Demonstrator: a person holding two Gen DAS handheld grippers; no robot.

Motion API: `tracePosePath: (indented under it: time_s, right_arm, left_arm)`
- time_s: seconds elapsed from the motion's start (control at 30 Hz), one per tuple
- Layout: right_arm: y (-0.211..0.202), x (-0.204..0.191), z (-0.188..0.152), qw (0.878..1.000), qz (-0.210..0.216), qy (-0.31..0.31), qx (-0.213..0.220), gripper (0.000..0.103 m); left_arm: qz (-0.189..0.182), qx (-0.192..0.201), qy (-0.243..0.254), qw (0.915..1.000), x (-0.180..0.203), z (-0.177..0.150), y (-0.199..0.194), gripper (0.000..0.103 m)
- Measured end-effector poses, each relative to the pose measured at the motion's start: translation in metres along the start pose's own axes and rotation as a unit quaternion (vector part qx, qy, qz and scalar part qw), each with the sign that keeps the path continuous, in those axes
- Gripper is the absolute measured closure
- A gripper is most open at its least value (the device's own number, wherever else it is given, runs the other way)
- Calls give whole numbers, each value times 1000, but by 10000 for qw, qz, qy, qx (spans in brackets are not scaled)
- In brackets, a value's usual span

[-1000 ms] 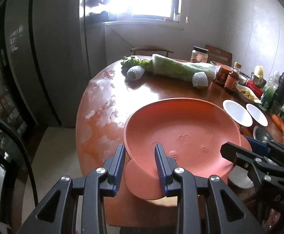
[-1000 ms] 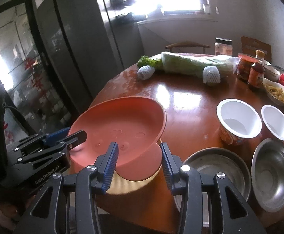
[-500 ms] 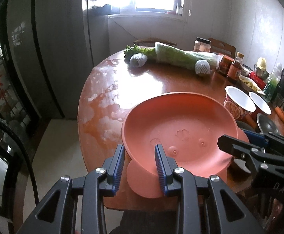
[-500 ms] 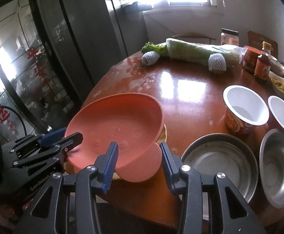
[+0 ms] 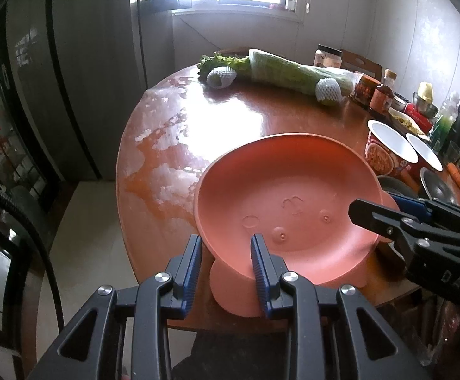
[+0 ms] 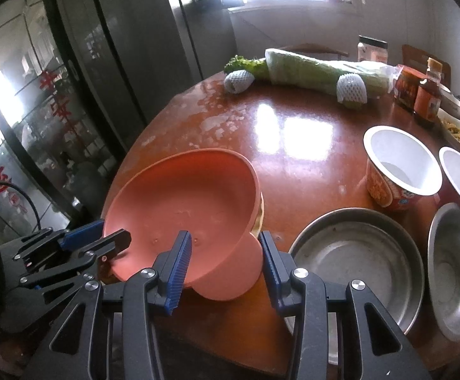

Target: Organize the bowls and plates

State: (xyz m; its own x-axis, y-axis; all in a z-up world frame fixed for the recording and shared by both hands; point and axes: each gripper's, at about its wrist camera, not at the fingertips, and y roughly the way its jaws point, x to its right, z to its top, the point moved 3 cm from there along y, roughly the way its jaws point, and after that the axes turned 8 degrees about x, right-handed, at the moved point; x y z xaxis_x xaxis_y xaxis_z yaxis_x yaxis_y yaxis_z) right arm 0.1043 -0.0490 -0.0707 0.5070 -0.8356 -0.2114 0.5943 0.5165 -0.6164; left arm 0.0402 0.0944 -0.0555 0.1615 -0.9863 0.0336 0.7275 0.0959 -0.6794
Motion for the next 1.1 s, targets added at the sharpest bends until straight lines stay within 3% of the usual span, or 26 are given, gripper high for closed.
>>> tracePosePath:
  time_s: [0.73,1.1]
  right_arm:
    - [26,5,-3,9996,-144,-91,-216,58]
    - [29,4,-5,9995,-180,-117,-238,58]
  left_arm:
    - [140,-162,61,9998,1,-3,7,70]
    - [189,-134,-91,9997,-6,-3,6,55]
